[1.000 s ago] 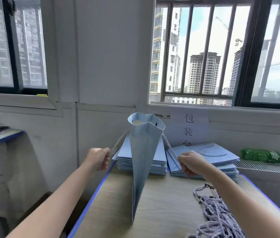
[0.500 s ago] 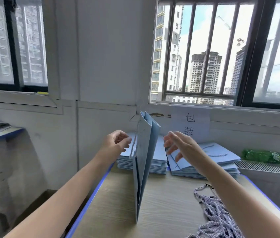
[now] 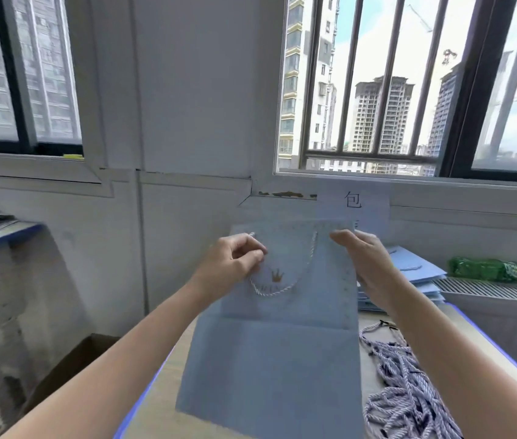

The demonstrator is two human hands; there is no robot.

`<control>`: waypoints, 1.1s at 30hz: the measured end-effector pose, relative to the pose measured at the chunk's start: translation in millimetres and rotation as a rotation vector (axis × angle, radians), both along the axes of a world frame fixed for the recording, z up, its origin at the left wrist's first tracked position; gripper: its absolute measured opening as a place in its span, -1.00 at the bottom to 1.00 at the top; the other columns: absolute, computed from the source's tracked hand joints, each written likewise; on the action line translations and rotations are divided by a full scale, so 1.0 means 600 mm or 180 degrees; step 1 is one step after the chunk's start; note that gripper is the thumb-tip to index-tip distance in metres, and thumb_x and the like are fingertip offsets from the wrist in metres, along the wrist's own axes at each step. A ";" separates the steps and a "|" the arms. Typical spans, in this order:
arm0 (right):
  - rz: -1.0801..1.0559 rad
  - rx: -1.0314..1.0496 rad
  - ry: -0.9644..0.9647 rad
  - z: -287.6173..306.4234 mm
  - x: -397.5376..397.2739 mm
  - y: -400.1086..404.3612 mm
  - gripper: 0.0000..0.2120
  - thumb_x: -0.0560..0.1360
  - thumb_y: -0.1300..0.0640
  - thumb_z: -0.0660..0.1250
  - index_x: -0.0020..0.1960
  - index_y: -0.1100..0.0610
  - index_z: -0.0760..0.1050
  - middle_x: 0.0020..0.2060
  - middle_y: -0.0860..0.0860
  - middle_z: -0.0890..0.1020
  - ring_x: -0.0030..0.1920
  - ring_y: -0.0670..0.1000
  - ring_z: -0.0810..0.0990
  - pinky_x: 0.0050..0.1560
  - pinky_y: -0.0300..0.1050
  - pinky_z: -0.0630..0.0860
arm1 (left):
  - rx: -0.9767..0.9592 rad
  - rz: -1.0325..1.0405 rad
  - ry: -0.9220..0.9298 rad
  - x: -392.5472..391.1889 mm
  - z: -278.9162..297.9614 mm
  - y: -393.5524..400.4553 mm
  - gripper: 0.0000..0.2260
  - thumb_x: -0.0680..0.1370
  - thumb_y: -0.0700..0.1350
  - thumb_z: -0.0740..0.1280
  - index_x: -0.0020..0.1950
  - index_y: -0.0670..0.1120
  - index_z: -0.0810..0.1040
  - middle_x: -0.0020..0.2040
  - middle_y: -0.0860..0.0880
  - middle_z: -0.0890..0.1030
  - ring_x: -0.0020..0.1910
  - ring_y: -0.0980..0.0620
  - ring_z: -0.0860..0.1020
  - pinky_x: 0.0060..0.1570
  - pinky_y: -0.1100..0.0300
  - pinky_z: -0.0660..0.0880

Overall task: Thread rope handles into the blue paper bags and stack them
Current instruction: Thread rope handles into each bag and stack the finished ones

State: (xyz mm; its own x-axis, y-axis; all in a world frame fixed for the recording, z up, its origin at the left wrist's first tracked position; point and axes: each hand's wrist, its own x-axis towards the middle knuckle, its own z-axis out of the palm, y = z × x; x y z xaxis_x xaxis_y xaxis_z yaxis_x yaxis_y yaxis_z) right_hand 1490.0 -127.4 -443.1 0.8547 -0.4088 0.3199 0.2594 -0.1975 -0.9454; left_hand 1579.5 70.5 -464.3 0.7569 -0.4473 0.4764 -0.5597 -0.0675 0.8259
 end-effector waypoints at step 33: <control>0.0616 -0.4353 0.1885 -0.254 0.091 -0.010 -0.47 0.64 -0.09 -0.19 0.55 0.06 -0.19 0.53 -0.07 -0.16 0.50 -0.16 -0.21 0.49 -0.11 -0.25 | 0.2676 0.0663 -0.1342 0.066 -0.215 -0.108 -0.40 0.57 0.12 -0.20 0.50 -0.13 0.22 0.51 -0.04 0.23 0.51 0.02 0.12 0.44 0.21 -0.08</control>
State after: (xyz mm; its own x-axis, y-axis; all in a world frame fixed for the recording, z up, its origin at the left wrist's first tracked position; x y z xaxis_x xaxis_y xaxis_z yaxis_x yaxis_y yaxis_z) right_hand 1544.5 -133.6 -595.7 0.9978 0.0426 -0.0509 0.0407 -0.9984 -0.0391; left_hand 1619.3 5.9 -593.1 0.6997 -0.6424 0.3124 -0.7092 -0.6772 0.1960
